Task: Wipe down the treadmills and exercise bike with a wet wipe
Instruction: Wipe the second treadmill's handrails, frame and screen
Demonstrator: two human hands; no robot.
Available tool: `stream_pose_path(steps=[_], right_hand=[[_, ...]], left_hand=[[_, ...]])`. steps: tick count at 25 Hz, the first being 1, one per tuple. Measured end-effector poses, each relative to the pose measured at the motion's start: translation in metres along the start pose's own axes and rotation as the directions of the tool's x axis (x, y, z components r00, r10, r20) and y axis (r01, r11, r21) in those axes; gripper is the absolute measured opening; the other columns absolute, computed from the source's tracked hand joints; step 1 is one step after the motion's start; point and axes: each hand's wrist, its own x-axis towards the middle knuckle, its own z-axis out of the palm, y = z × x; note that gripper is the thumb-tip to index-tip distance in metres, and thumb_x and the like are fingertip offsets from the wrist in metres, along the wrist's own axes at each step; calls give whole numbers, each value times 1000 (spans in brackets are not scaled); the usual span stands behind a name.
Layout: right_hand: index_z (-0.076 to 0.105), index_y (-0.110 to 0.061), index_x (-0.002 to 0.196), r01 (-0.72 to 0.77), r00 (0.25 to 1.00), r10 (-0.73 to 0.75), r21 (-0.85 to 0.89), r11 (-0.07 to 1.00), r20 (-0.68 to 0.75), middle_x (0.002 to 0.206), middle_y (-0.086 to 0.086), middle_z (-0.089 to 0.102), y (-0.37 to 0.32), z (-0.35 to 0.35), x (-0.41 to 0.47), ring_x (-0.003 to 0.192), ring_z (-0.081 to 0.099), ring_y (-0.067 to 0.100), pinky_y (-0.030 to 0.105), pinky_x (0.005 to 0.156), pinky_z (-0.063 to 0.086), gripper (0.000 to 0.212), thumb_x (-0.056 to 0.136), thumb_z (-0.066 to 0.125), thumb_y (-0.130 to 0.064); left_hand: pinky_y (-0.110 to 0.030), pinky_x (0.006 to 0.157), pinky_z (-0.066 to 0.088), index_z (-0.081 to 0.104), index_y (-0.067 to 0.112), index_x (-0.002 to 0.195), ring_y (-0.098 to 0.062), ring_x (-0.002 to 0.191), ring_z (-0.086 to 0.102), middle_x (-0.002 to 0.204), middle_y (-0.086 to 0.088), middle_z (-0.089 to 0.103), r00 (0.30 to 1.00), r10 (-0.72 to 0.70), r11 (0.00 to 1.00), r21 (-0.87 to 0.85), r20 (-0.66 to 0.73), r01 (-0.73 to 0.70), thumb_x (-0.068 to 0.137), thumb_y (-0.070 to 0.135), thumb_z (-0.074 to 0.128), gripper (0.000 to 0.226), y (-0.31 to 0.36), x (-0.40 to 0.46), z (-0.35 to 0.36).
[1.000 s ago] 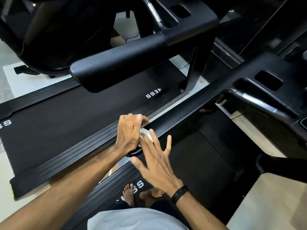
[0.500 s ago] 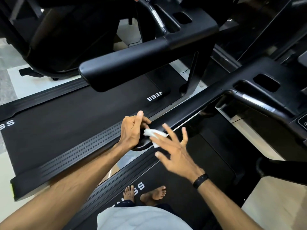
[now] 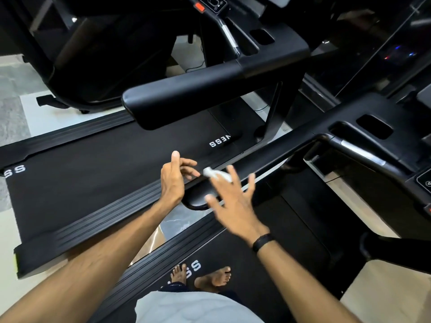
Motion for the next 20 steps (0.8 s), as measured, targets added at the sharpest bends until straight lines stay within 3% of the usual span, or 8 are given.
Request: stream_pose_path(steps=[3, 7, 9, 11, 13, 15, 17, 20], right_hand=[[30, -28, 156, 197, 978, -195, -14, 980, 69, 160, -19, 28, -46, 27, -17, 154, -8, 8, 60, 116, -21, 59, 103, 41, -52], [36, -37, 153, 267, 961, -271, 75, 961, 48, 159, -28, 24, 6, 6, -32, 154, -2, 7, 57, 116, -22, 52, 103, 46, -45], [34, -38, 154, 140, 990, -140, 12, 990, 17, 159, -30, 21, 42, -13, -31, 155, -5, 10, 62, 114, -22, 55, 101, 47, -42], [17, -40, 158, -31, 999, 30, -73, 997, -15, 159, -33, 7, 62, -29, -20, 155, -11, 17, 60, 109, -30, 67, 101, 51, -34], [7, -36, 160, -142, 989, 132, -158, 977, -70, 164, -25, 7, 72, -36, -6, 155, -10, 24, 59, 106, -33, 76, 100, 52, -31], [15, -26, 160, -267, 957, 235, -193, 944, -172, 167, -12, 14, 79, -48, 2, 155, -4, 28, 65, 110, -24, 72, 99, 54, -30], [24, -24, 158, -332, 909, 300, -68, 941, -291, 164, -12, 22, 82, -59, -2, 155, 3, 24, 64, 112, -19, 68, 98, 56, -20], [44, -27, 150, -200, 881, 248, 159, 967, -402, 150, -11, 49, 83, -89, -9, 146, 34, 14, 53, 119, -1, 64, 92, 57, -2]], left_hand=[[-34, 64, 49, 73, 6, 82, -29, 61, 62, 65, -18, 71, 998, -55, 998, -18, -42, 54, 97, 59, 25, 73, -3, 2, -12], [-38, 71, 52, 73, 14, 82, -33, 71, 69, 65, -10, 72, 999, -24, 997, 70, -29, 26, 96, 58, 32, 63, 3, -6, -15], [-39, 75, 56, 73, 19, 82, -23, 73, 71, 66, -4, 73, 999, 2, 988, 156, 45, -9, 96, 47, 45, 42, 9, -12, -4], [-43, 84, 57, 74, 22, 82, -18, 76, 71, 69, 1, 74, 985, 2, 967, 249, 174, -46, 96, 31, 57, 23, 18, -18, 17], [-39, 86, 56, 74, 23, 83, -12, 75, 70, 70, 5, 74, 964, 14, 947, 305, 266, -98, 95, 20, 61, 17, 29, -19, 39], [-33, 79, 55, 74, 22, 88, -10, 73, 70, 73, 6, 75, 930, 31, 930, 330, 365, -161, 95, 16, 61, 16, 42, -20, 65], [-30, 73, 54, 74, 21, 92, -8, 70, 69, 77, 3, 76, 890, 21, 940, 294, 456, -173, 95, 15, 63, 14, 55, -18, 95], [-33, 72, 51, 73, 20, 98, -10, 73, 66, 86, -1, 76, 814, 36, 963, 198, 580, -183, 87, 26, 67, 14, 73, -12, 146]])
